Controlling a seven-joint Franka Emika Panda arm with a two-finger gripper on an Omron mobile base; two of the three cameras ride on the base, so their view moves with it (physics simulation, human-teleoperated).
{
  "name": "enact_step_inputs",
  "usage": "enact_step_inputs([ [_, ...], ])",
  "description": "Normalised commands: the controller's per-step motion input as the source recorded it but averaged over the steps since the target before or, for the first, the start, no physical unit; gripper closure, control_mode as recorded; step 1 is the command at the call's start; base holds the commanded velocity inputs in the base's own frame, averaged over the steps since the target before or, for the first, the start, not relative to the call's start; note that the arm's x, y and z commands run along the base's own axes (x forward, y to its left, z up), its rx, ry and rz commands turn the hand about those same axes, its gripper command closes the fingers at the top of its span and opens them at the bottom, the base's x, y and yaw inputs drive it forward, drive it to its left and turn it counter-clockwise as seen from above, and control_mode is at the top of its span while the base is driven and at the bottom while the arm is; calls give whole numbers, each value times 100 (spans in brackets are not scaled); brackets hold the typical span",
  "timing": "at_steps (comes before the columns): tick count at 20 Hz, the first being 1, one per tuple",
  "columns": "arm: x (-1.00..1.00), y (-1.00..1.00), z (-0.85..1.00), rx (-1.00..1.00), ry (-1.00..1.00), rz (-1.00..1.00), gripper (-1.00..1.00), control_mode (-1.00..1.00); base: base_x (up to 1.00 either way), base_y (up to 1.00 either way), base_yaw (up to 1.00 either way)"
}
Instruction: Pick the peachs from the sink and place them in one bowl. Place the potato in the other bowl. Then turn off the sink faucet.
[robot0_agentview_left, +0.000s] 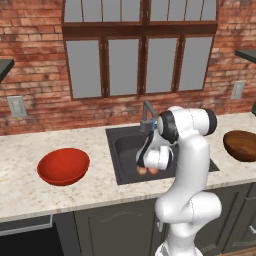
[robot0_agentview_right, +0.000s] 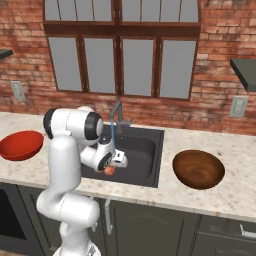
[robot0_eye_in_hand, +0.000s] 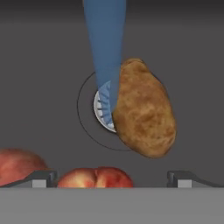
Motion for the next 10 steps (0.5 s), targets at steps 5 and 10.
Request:
enact_step_inputs([
  [5, 0, 0, -33, 0, 6, 0, -100, -100, 0, 0, 0],
  [10, -4, 8, -44, 0, 7, -2, -100, -100, 0, 0, 0],
])
